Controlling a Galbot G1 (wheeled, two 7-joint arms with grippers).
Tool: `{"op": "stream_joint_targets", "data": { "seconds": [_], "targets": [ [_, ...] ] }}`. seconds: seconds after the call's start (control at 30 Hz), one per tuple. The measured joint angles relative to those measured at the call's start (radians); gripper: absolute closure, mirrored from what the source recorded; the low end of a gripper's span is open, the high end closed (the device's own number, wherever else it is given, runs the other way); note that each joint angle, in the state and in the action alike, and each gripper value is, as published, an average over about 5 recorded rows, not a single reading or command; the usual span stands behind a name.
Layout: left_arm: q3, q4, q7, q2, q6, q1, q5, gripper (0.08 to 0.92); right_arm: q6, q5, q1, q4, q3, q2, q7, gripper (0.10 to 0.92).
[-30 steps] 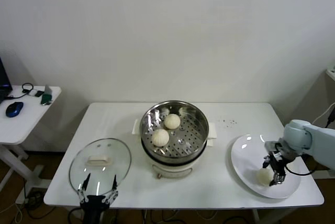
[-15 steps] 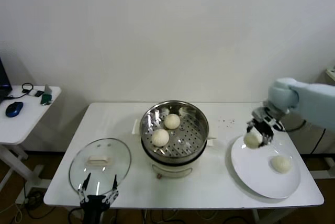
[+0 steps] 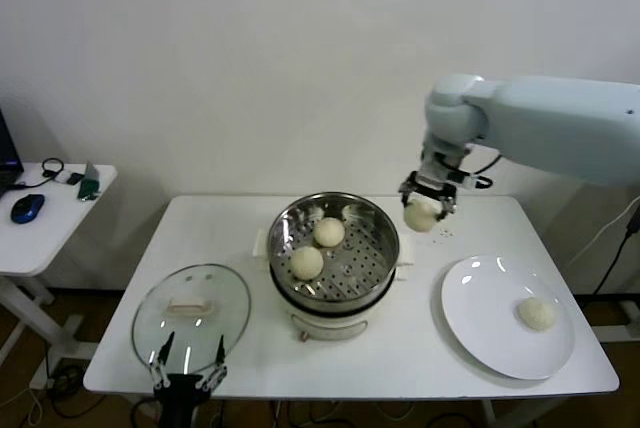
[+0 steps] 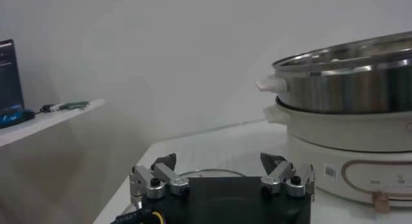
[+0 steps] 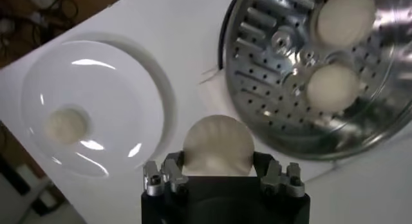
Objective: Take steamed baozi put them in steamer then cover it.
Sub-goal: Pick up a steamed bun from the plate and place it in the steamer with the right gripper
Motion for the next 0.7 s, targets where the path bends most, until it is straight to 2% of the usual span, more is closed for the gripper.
{"op": "stream_joint_targets", "data": {
  "seconds": [0.33, 0.7],
  "targets": [
    [-0.001, -0.005, 0.0, 0.009, 0.001, 0.01, 0.0, 0.177, 0.046, -0.043, -0.08, 0.0, 0.055, 0.169, -0.033, 0.33],
    [-0.009, 0.001, 0.0, 0.01, -0.004, 0.018, -0.01, 0.177, 0.074, -0.043, -0.153, -0.005, 0.046, 0.268, -0.06, 0.33]
  ]
}}
